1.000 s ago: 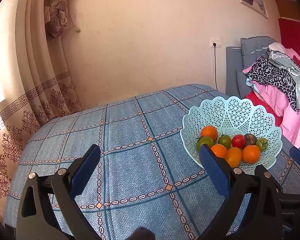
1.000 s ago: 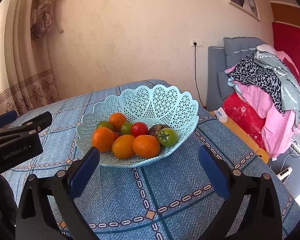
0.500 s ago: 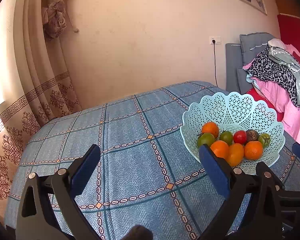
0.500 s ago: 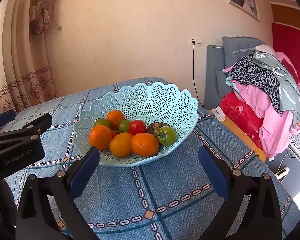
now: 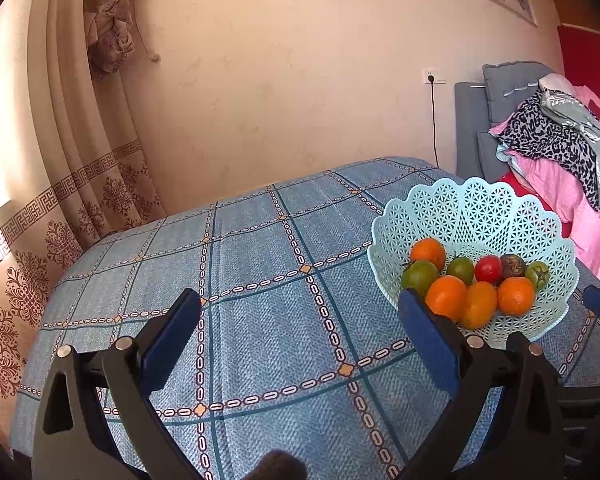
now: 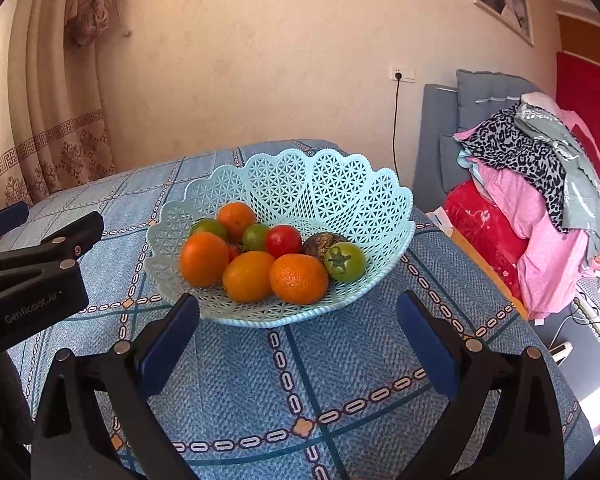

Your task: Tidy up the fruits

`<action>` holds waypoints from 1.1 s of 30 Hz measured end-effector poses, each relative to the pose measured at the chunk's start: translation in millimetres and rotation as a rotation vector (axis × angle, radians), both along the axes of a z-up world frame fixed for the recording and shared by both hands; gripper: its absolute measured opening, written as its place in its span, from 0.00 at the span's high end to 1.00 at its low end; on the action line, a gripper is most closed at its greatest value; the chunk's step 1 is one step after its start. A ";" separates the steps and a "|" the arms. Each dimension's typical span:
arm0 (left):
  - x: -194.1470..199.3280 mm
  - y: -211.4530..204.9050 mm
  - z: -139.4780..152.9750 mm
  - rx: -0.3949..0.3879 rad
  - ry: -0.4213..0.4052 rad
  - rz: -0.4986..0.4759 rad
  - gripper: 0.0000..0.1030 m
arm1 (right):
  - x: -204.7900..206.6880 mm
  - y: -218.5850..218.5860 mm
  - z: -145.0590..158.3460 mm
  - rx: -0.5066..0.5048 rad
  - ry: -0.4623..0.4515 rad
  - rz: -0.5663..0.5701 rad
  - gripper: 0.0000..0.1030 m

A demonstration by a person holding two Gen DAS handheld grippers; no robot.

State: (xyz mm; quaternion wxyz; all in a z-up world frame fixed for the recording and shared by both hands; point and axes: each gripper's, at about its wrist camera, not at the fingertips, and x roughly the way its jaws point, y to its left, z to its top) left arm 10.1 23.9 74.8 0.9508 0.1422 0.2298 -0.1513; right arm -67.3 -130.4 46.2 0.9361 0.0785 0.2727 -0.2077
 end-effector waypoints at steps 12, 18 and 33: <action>-0.3 -2.5 -4.1 0.012 -0.001 -0.001 0.03 | 0.1 -8.9 2.6 0.019 0.015 -0.026 0.05; 0.8 -2.1 -4.7 0.013 0.004 0.002 0.03 | 0.5 -9.5 0.9 0.024 0.021 -0.017 0.05; -0.5 -2.6 -4.3 0.017 0.000 0.000 0.03 | 1.1 8.2 3.1 -0.039 0.024 0.025 0.05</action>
